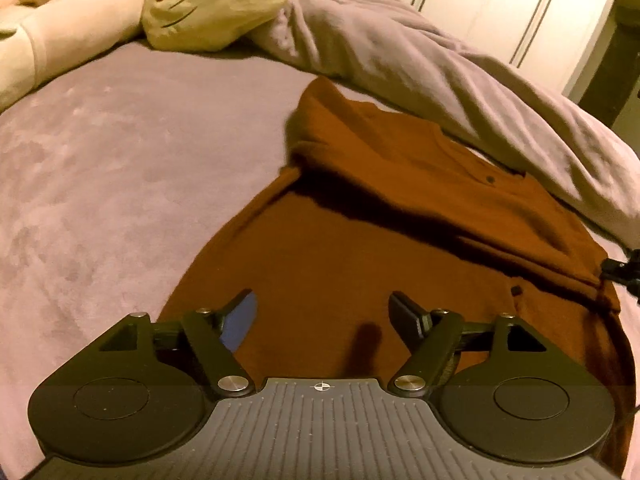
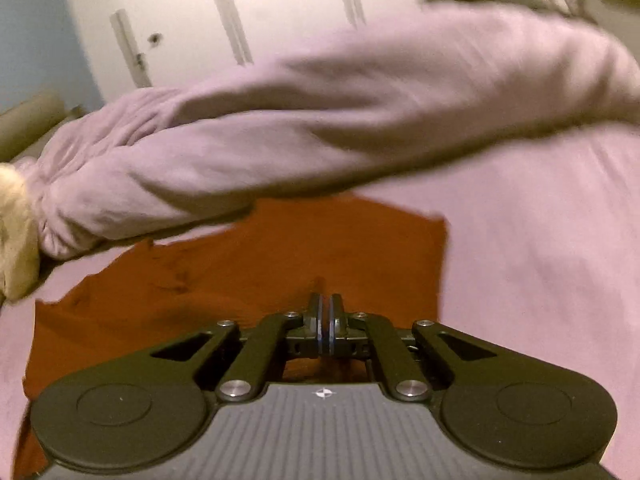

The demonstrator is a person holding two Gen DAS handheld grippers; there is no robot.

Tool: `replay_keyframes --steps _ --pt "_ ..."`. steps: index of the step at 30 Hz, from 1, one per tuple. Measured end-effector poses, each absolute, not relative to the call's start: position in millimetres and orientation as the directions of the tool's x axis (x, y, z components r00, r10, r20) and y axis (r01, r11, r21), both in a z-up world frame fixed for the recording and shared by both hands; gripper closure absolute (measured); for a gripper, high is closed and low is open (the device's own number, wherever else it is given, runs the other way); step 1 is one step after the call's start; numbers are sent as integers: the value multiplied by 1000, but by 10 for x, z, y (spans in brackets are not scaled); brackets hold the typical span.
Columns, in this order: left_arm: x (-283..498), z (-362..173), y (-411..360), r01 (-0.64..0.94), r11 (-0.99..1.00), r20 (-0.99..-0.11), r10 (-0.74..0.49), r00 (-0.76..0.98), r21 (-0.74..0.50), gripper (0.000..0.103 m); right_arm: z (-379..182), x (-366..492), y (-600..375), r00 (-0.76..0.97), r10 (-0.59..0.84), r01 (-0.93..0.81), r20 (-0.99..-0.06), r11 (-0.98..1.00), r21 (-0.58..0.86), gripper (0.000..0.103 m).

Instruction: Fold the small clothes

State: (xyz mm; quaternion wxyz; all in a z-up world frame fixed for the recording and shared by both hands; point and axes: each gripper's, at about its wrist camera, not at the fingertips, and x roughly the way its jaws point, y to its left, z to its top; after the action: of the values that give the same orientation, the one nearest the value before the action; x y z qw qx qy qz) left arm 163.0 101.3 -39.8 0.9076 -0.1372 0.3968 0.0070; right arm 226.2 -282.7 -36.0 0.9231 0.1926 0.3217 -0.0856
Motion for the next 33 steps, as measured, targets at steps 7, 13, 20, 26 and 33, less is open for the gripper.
replay_keyframes --steps 7,13,20,26,33 --pt "1663 -405 1008 -137 962 -734 -83 674 -234 22 -671 2221 -3040 765 141 274 -629 812 516 53" --pt "1635 -416 992 -131 966 -740 -80 668 -222 21 -699 2397 -2859 752 162 218 -638 853 474 74" --pt "1653 -391 995 -137 969 -747 -66 662 -207 21 -467 2285 -2674 814 7 158 -580 960 233 99" --pt "1624 -394 994 -147 970 -752 -52 657 -195 21 -448 2263 -2751 809 -184 239 -558 971 25 99" --pt "1526 -326 1141 -179 966 -749 -22 662 -186 20 -713 2317 -2929 716 -256 284 -649 957 -65 98"
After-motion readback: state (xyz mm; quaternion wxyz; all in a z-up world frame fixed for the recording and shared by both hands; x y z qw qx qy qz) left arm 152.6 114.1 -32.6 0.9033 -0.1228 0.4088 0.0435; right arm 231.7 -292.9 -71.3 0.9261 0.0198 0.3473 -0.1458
